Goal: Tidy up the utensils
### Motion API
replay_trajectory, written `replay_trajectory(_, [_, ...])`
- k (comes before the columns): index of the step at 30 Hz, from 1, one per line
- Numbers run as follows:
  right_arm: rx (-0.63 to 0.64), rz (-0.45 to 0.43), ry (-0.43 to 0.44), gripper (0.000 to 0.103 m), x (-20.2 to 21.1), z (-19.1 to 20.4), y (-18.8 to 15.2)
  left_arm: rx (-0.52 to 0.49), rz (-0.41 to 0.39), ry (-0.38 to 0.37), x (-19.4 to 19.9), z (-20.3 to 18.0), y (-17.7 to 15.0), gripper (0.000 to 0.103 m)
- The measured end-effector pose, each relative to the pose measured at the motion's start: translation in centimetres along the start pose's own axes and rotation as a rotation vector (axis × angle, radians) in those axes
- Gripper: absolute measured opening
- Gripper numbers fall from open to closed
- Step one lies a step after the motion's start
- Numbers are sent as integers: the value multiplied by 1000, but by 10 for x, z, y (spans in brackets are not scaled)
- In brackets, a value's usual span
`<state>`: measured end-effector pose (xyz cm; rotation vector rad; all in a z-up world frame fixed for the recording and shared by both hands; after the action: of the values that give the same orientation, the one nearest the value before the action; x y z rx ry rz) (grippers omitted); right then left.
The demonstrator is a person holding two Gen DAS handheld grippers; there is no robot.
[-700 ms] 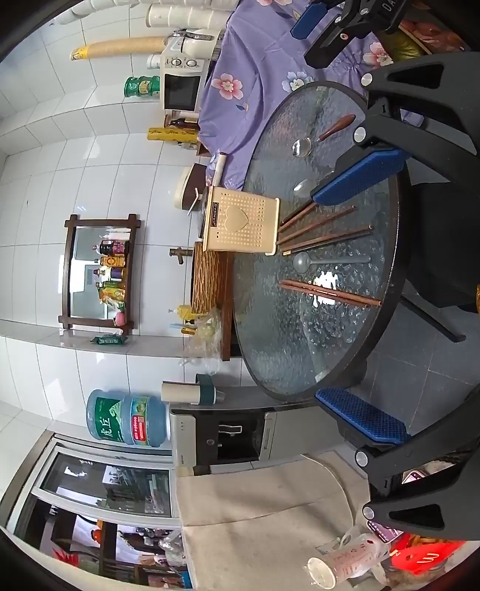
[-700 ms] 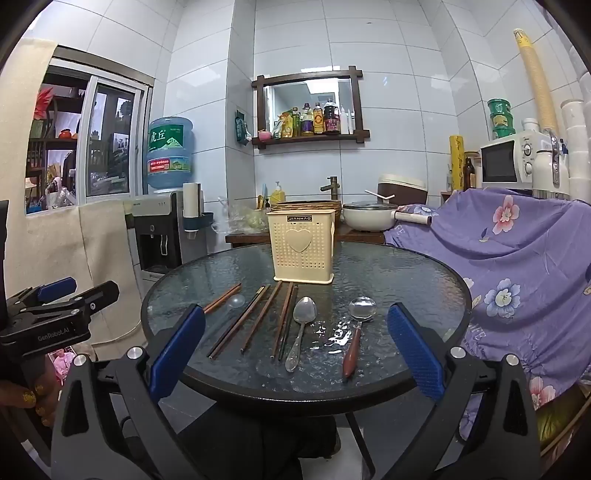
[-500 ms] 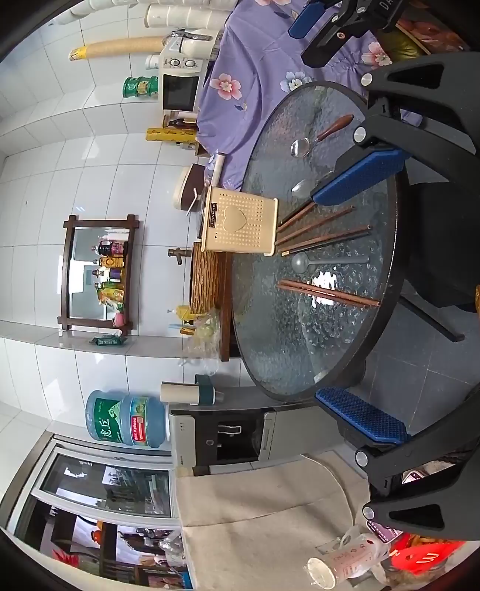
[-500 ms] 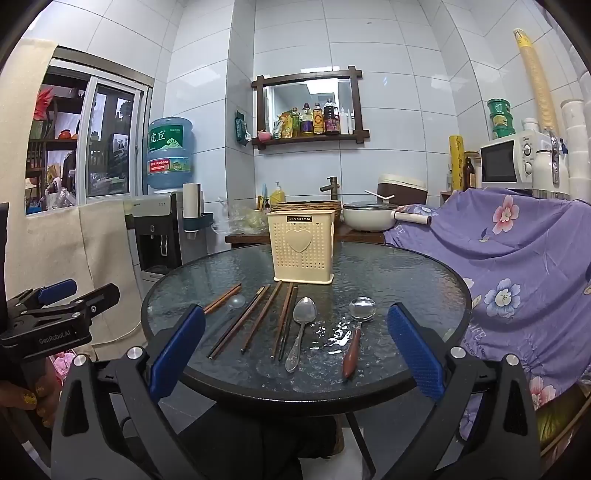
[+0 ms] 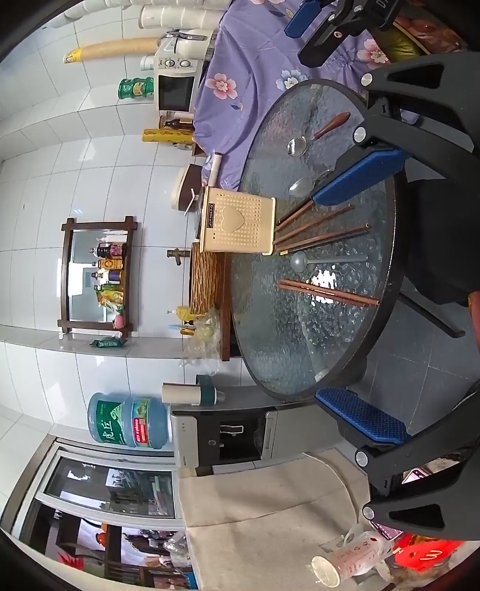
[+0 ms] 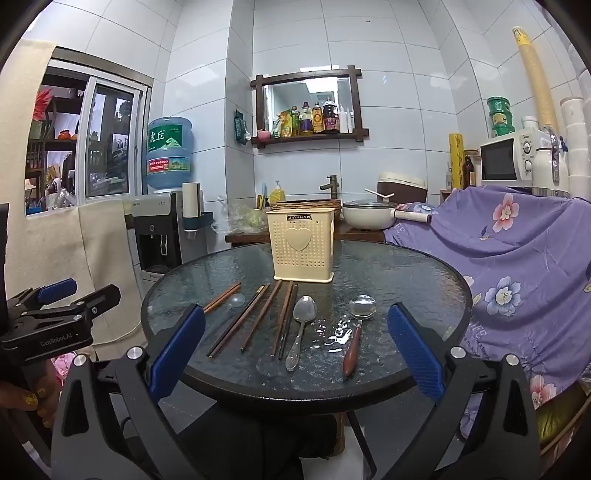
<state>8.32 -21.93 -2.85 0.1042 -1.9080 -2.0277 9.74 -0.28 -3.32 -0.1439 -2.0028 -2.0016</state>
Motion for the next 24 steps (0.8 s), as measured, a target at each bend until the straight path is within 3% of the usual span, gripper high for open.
replay_trajectory(24, [7, -2, -3, 97, 0, 4, 0, 1, -3, -12, 3, -1, 4, 97])
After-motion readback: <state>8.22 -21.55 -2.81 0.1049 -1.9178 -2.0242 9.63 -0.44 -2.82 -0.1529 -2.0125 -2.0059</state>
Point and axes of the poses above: each gripper's, at about its wrist camera, not at the fingertips, and x roughly against the way its jaws point, z to its left, y to its top, the point moved 10 cm from there along -x, roughly the way its jaws point, and after that the axes turned 8 degrees about y, right-handed, at the moved point
